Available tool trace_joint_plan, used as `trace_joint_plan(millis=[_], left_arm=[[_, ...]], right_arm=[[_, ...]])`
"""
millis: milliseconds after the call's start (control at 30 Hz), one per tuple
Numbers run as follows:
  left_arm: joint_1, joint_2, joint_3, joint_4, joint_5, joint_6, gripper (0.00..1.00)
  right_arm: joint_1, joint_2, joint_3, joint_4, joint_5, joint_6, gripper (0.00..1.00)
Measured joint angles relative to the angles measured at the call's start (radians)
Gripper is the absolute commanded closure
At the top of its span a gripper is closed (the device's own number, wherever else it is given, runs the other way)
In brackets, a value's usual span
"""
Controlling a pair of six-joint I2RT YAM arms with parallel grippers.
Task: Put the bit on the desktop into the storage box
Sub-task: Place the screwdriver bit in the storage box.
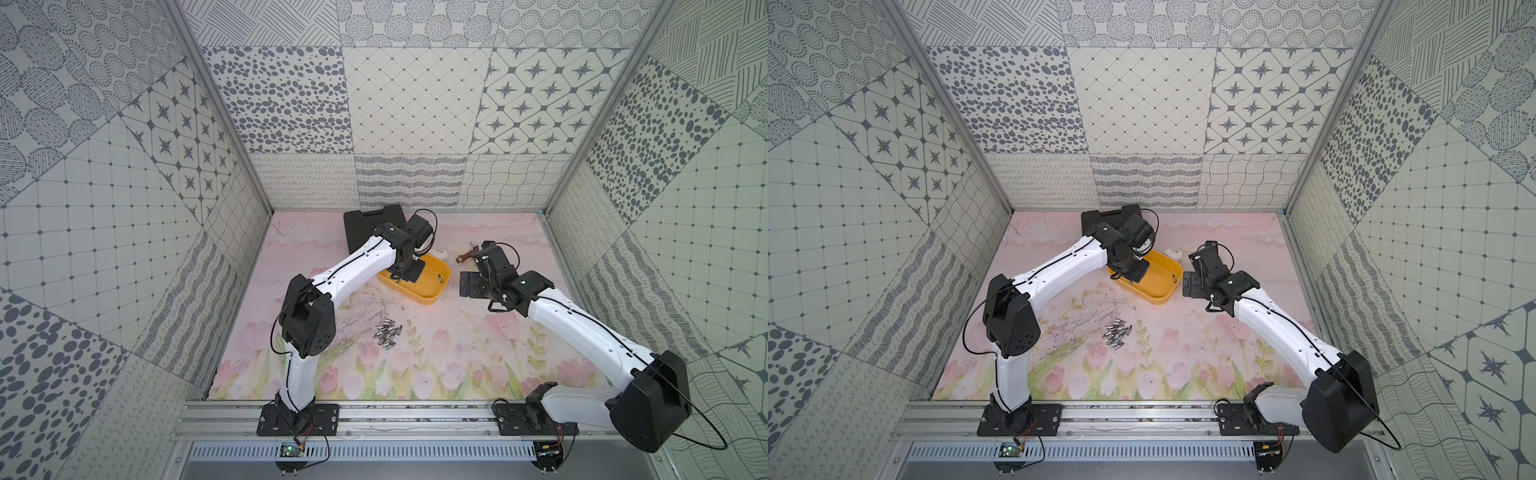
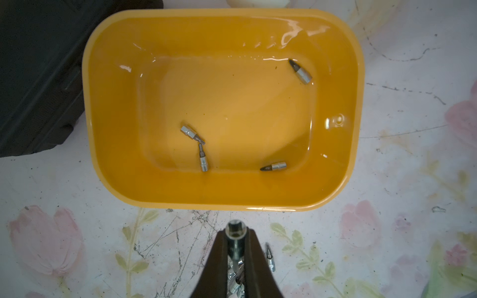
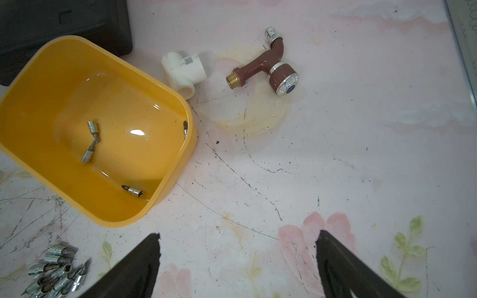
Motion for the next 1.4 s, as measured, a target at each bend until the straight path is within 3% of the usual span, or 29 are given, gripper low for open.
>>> trace_joint_plan(millis=[533, 1400], left_arm=[[0.095, 0.204, 0.187, -0.033, -0.006, 0.070, 0.97], [0.120, 0.354, 0.220, -0.049, 0.021, 0.093, 0.97]], right_arm=[[-0.003, -0.019, -0.015, 0.004, 0.000, 0.000, 0.04], [-0.005, -0.021, -0.019, 0.004, 0.000, 0.001, 0.03]])
